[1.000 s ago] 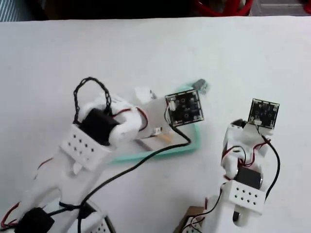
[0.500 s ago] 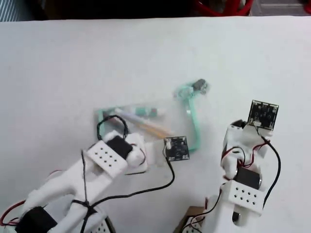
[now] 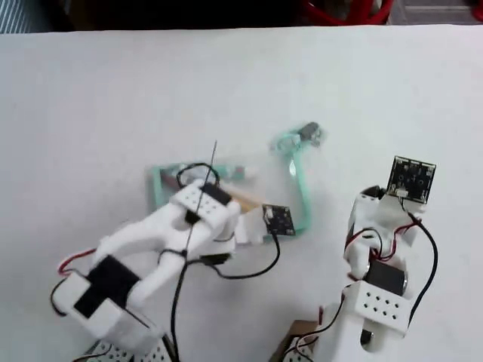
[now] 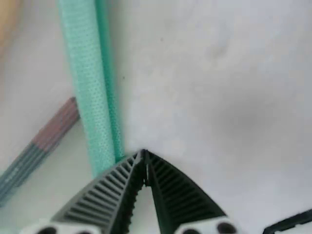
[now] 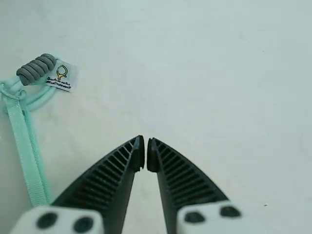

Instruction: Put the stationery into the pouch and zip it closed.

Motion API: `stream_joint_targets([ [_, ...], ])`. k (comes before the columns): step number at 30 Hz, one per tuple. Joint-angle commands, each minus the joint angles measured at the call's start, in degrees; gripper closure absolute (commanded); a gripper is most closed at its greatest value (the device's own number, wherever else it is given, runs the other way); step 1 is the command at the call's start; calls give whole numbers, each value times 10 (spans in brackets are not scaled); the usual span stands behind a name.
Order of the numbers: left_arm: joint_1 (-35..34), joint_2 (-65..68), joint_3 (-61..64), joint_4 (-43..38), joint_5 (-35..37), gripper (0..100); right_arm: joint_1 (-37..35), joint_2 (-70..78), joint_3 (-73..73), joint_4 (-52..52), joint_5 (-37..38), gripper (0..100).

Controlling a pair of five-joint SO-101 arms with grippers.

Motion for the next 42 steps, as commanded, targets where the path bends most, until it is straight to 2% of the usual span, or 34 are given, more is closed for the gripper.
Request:
stream_joint_targets([
  [1,-56,33,-93,17,-17,976,5,-7,-4,-10,-3,978],
  [4,-55,0,-115,59,-17,976,5,-7,-4,-10,-3,978],
  [7,-25,-78,-116,106,-17,976,3,-7,-4,-10,-3,978],
  [11,-20,-221,-120,113,-11,976,2,-7,-4,-10,-3,978],
  [15,-20,-374,-121,108,70,976,0,-7,-4,-10,-3,978],
  [20,-40,-551,-105,84,216,976,-29,-8,10,-28,-2,978],
  [23,-73,-655,-84,83,291,976,-64,-11,5,-26,34,980],
  [25,-100,-725,-66,80,302,974,-88,-11,-4,-19,62,980],
  [29,-165,-857,-4,36,274,973,-126,-11,-57,63,98,980],
  [36,-267,-1058,149,-83,274,972,-182,-12,-236,265,123,980],
  [38,-274,-1103,176,-96,273,950,-189,-12,-301,323,123,980],
  [42,-285,-1096,155,-71,275,860,-207,-46,-425,443,121,978],
])
